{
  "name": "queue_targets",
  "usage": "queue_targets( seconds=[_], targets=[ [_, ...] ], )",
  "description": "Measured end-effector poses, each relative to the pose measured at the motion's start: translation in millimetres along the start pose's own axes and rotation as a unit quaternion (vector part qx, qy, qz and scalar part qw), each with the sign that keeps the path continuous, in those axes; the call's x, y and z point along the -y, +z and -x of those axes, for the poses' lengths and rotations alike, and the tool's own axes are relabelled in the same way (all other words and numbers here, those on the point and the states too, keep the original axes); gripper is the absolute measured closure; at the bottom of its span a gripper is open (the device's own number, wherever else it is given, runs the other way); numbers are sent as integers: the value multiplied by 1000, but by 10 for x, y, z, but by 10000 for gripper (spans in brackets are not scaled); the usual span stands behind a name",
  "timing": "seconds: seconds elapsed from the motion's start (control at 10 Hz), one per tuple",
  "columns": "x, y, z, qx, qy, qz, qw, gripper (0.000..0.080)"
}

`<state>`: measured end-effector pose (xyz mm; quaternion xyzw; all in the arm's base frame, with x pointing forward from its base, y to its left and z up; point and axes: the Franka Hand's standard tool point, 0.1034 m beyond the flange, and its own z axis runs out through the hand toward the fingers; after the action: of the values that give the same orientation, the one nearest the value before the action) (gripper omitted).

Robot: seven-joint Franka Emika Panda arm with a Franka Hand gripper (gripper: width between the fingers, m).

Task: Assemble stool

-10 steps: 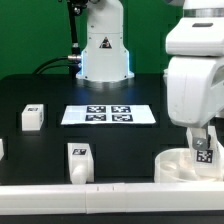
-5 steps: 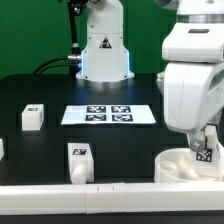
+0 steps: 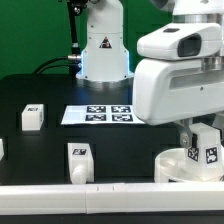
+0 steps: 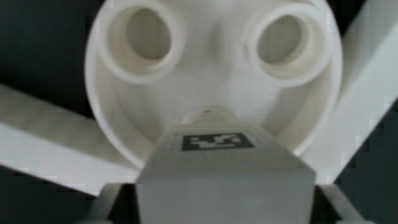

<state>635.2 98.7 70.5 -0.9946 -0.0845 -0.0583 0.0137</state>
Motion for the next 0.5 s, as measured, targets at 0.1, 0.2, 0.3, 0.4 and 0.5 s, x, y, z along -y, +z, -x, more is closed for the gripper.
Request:
queue_targets(
  seconds=[0.1, 0.2, 0.3, 0.4, 0.5],
  targets=[
    [-32, 1, -2, -2, 55, -12, 998, 466],
    [-59, -1, -3, -3, 95, -20, 995, 466],
    [-39, 0, -3, -2, 123, -20, 992, 466],
    [-37, 0, -4, -2, 143, -20, 990, 466],
    [-35, -1, -5, -1, 188, -22, 982, 466]
  ],
)
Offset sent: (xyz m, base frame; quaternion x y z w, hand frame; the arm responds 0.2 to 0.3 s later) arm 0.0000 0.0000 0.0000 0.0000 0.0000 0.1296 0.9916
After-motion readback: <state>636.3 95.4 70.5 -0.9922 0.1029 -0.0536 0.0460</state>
